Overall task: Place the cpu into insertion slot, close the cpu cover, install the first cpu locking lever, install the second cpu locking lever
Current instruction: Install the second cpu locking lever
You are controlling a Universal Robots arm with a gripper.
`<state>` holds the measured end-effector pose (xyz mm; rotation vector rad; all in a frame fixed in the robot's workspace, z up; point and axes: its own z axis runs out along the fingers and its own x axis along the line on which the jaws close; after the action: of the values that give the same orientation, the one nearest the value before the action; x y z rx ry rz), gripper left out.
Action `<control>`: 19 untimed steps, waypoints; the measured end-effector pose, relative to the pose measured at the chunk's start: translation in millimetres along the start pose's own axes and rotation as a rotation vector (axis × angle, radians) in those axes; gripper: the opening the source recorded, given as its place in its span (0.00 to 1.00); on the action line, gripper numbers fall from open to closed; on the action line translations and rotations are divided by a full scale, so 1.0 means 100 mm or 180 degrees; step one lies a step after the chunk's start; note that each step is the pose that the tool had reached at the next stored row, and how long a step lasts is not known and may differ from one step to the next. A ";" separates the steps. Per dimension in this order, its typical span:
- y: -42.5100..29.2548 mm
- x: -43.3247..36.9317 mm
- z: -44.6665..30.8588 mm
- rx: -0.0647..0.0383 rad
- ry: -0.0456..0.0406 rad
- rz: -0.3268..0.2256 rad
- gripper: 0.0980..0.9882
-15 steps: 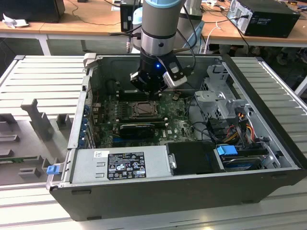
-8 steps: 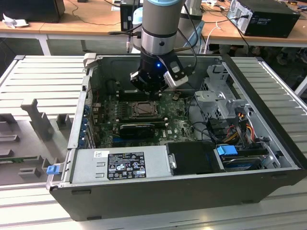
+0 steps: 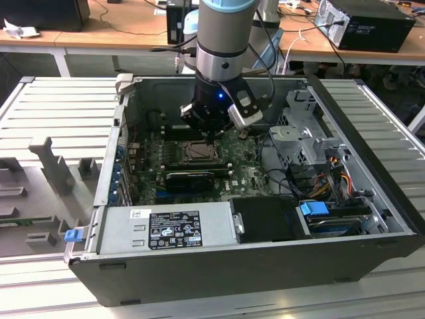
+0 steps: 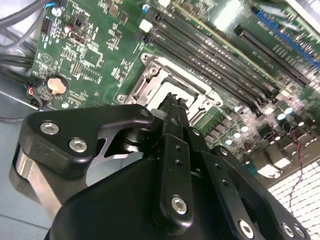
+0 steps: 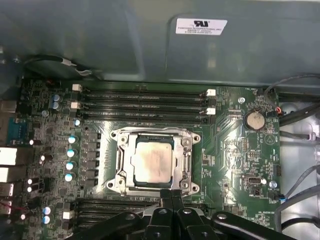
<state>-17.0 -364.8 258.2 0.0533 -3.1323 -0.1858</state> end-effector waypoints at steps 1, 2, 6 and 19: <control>-0.017 0.001 -0.002 0.0000 0.0000 0.0000 0.01; -0.034 0.001 -0.003 0.0000 0.0000 0.0000 0.01; -0.106 0.004 -0.012 0.0000 0.0000 0.0000 0.01; -0.242 0.013 0.004 -0.0188 -0.0005 -0.0002 0.01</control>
<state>-17.5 -388.7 254.9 0.0539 -3.1260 -0.2781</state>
